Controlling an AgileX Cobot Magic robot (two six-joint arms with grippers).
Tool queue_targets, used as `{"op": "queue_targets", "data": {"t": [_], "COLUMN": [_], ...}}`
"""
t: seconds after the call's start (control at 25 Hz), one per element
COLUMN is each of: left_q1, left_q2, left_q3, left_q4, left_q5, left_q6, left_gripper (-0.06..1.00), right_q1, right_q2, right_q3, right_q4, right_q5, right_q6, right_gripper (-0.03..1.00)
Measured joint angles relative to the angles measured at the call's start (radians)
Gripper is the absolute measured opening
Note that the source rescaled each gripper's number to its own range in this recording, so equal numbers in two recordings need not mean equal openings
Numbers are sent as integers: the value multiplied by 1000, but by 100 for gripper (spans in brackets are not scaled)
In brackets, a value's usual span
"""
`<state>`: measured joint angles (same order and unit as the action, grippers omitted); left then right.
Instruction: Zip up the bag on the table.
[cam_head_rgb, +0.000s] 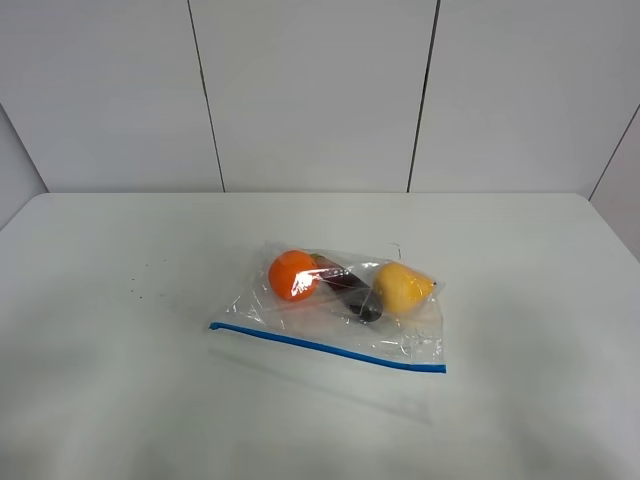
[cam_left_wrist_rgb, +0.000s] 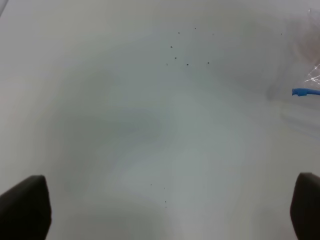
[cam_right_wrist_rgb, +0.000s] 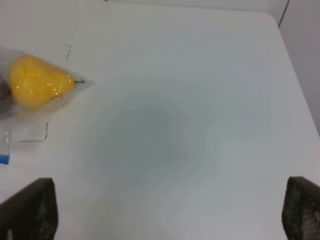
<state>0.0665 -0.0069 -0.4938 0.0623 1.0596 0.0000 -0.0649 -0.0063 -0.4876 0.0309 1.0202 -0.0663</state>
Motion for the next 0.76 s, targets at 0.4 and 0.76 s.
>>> {"op": "queue_targets", "data": {"t": [0.4,0.76], "left_q1": [0,0], "left_q2": [0,0], "left_q3": [0,0], "left_q4": [0,0], "left_q5": [0,0], "left_q6": [0,0], "left_gripper": [100,100], "right_q1": [0,0], "right_q2": [0,0], "right_q3": [0,0], "right_q4": [0,0], "right_q5": [0,0], "right_q6": [0,0], "right_gripper": [100,100]}}
